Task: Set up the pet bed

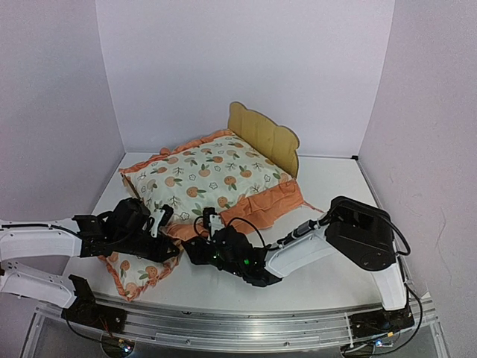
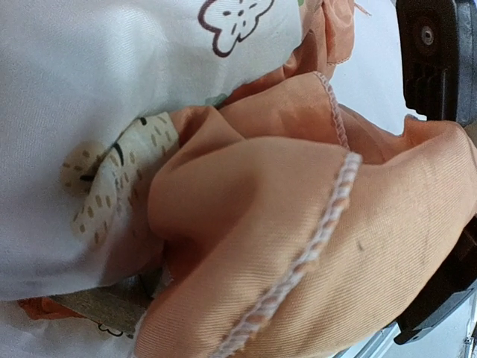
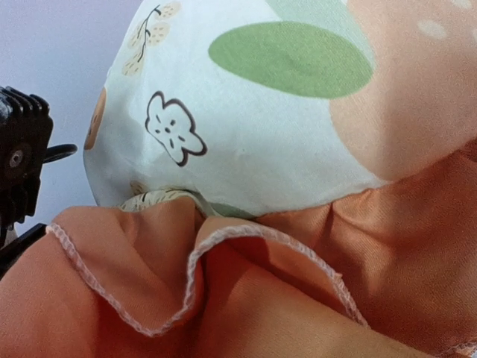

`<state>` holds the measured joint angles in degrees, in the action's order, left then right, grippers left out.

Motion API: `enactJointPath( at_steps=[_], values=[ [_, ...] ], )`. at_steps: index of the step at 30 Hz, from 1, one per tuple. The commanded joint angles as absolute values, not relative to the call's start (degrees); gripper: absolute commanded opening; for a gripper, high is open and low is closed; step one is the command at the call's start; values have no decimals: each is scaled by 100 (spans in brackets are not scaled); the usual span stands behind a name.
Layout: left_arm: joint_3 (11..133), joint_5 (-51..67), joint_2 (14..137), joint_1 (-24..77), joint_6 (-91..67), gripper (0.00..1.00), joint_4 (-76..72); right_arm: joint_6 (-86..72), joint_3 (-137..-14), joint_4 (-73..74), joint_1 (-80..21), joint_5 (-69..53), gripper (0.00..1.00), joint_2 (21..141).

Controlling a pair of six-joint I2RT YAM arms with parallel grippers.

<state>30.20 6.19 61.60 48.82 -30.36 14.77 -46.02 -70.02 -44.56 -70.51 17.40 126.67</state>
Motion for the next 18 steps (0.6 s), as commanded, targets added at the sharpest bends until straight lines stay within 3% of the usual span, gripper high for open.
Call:
enactJointPath(
  at_steps=[1, 10, 18],
  values=[
    [3014, 177, 6265, 4843, -3158, 0, 1718, -4625, -7118, -4649, -7060, 1870, 2, 12697],
    [3289, 55, 6419, 4837, -3117, 0, 2288, -3661, -6490, -4679, -7034, 1516, 0, 11949],
    [3622, 60, 6806, 4810, -3031, 0, 2456, -3619, -6513, -4647, -6944, 425, 0, 11908]
  ],
)
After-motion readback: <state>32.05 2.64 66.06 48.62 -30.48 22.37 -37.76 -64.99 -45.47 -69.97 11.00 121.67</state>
